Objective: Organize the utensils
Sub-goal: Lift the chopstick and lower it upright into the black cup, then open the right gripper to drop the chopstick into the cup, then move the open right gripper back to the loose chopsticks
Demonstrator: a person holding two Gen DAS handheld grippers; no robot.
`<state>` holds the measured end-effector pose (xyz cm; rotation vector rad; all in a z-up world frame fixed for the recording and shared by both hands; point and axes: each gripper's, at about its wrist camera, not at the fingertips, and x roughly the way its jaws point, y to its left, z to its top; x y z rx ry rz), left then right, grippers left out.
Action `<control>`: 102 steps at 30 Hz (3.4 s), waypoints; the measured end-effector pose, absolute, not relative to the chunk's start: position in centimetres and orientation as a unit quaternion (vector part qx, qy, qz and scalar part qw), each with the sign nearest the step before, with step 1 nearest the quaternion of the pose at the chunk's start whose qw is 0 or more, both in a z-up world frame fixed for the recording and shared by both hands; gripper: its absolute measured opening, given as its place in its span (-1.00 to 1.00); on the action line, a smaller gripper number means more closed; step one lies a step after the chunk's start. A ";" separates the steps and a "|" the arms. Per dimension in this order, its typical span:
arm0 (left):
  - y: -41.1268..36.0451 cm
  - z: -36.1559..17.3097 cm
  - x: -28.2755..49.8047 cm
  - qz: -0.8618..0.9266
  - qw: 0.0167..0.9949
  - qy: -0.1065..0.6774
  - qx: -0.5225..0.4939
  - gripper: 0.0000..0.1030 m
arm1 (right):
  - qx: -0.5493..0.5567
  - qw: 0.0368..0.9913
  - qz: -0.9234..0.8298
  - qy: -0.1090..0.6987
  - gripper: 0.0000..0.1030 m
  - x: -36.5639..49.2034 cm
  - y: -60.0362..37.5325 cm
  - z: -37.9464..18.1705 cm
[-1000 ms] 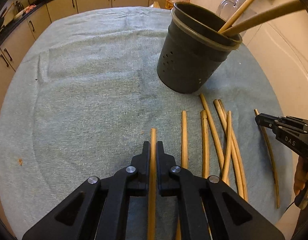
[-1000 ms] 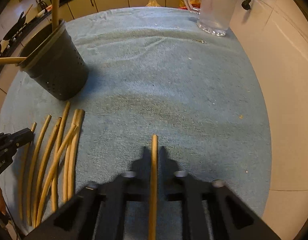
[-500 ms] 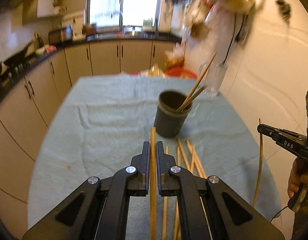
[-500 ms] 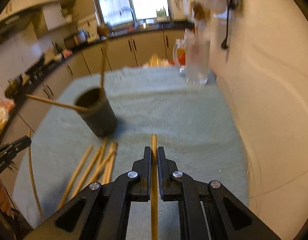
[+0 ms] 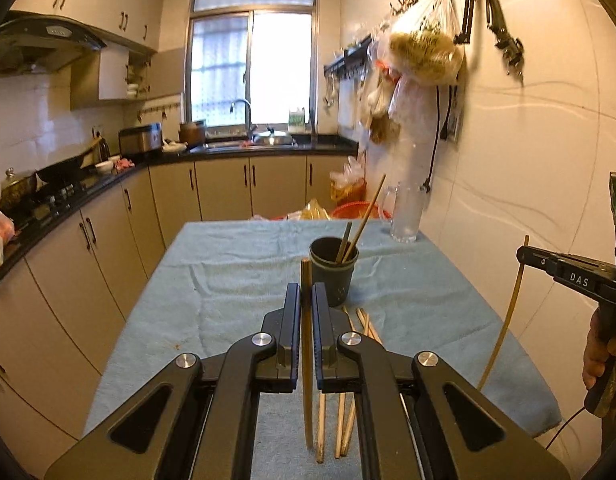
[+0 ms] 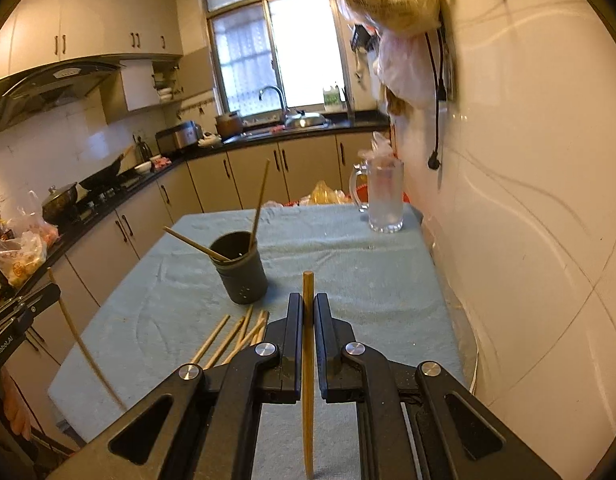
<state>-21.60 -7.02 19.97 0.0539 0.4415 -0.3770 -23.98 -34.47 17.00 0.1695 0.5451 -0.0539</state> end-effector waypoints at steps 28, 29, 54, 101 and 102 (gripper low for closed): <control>-7.9 29.6 -9.3 -0.191 0.964 0.187 -0.003 -0.90 | 0.110 0.977 0.008 0.181 -0.88 -14.6 -33.3 24.8; -8.2 30.0 -8.7 -0.192 0.964 0.185 -0.004 -0.90 | 0.118 0.978 0.011 0.172 -0.88 -13.9 -33.3 25.4; -17.1 21.9 5.5 -0.241 0.923 0.300 -0.006 -0.89 | 0.175 0.955 0.014 0.239 -0.86 -0.3 -33.2 18.1; -14.7 2.4 -4.0 -0.223 0.844 0.487 0.042 -0.45 | 0.084 0.853 0.088 0.508 -0.32 -11.9 -30.2 1.0; -14.9 2.3 -3.8 -0.222 0.843 0.488 0.044 -0.46 | 0.080 0.854 0.087 0.506 -0.32 -11.5 -29.7 1.0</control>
